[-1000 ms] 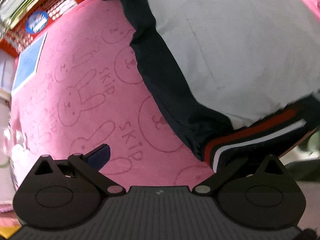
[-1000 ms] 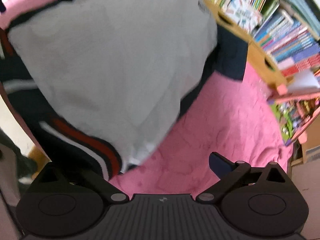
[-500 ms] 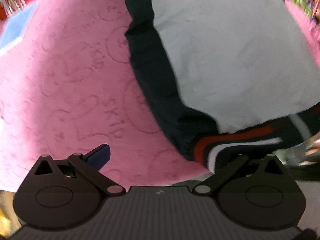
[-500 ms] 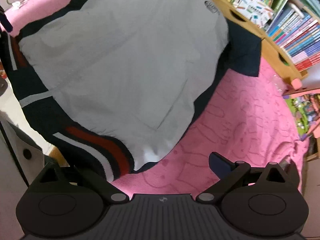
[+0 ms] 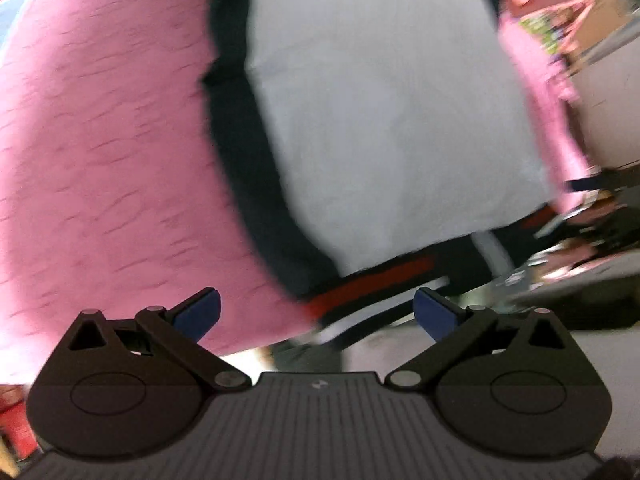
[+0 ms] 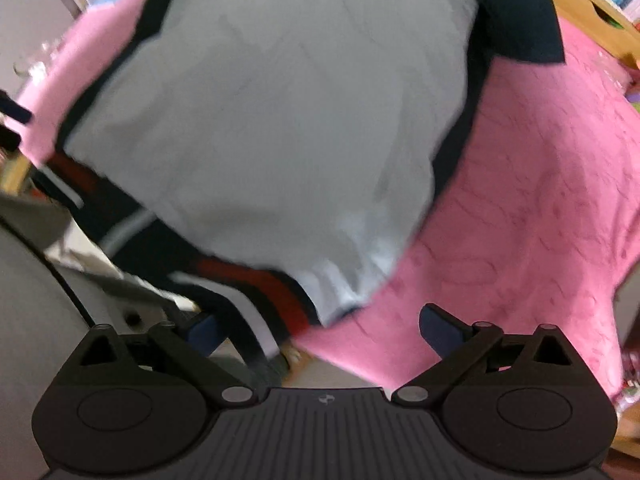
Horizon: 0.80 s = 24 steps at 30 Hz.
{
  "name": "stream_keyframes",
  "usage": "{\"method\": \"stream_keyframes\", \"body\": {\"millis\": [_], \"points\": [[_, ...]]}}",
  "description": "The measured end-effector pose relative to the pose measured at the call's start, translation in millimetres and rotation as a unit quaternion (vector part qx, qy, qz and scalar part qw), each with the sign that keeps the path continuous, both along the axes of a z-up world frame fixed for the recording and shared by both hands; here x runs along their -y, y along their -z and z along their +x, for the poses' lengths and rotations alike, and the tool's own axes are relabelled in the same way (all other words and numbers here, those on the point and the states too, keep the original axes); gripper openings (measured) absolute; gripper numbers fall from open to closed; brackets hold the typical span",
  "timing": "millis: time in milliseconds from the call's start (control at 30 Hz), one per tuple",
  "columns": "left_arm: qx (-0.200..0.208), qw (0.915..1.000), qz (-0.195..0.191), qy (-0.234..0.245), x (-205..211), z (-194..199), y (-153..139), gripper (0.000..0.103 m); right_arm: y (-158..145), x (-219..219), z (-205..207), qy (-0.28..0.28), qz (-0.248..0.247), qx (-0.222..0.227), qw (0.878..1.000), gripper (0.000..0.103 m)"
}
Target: Fold clothes
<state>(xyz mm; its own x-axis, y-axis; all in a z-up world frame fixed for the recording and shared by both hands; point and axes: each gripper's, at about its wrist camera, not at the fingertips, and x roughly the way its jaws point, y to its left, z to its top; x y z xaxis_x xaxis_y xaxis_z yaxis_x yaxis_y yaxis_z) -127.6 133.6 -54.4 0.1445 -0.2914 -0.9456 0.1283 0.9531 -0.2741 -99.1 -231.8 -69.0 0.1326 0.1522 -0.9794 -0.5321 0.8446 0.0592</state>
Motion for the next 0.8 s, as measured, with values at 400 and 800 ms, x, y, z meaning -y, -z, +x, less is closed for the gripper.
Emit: {"method": "stream_keyframes", "body": {"millis": [400, 800], "points": [[0.082, 0.9902, 0.11, -0.027, 27, 35, 1, 0.103, -35, 28, 38, 0.138, 0.058, 0.05, 0.987, 0.088], [0.076, 0.9811, 0.177, 0.015, 86, 54, 54, 0.103, 30, -75, 57, 0.028, -0.005, 0.069, 0.997, 0.077]]}}
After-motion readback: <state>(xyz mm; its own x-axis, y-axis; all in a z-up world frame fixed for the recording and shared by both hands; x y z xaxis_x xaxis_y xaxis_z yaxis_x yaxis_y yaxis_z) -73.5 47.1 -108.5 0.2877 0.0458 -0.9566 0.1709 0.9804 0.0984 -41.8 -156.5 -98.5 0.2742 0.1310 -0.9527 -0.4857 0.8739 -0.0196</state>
